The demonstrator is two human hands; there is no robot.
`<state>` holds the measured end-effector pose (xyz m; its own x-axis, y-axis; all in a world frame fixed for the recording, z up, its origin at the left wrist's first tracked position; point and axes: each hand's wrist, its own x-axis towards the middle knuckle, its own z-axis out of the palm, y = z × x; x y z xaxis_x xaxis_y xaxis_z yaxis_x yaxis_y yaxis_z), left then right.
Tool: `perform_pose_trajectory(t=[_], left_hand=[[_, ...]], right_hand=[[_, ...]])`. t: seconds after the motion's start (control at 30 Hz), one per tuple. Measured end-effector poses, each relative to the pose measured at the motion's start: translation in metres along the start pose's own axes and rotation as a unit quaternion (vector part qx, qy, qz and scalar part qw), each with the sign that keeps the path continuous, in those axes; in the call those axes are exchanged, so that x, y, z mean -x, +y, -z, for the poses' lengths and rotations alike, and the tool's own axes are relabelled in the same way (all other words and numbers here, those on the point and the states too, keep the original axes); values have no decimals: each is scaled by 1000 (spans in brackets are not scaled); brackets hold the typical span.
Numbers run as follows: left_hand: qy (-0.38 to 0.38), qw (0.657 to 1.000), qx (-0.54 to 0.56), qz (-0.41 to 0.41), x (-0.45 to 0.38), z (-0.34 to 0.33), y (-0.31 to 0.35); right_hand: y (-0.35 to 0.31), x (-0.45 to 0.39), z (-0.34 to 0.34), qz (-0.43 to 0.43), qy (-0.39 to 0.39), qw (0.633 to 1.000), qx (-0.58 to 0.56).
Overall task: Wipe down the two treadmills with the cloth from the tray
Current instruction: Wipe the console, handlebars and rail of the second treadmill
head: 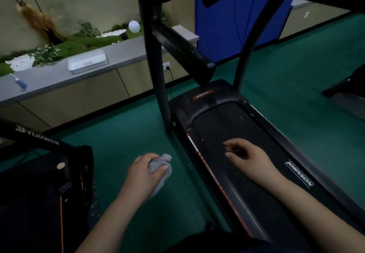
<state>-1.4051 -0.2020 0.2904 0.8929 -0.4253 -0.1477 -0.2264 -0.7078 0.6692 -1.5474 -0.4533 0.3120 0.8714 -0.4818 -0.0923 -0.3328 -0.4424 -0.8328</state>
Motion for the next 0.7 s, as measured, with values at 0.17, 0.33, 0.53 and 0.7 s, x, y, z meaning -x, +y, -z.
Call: perform_pose_trajectory(t=[0.17,0.33,0.53,0.7], left_hand=[[52,996,57,-37,-49,7,40],[89,971,216,-43,-80,13,73],[125,894,427,-60,-155,53,122],[195,907,230,-293,-252,89,162]], right_hand=[[-32,-67,22,69,51,995,-43],[-63,-111,25,94,131,981,-109],[-87,-156,20,112,193,972,-75],[-94,-162,17,110,211,970,-56]])
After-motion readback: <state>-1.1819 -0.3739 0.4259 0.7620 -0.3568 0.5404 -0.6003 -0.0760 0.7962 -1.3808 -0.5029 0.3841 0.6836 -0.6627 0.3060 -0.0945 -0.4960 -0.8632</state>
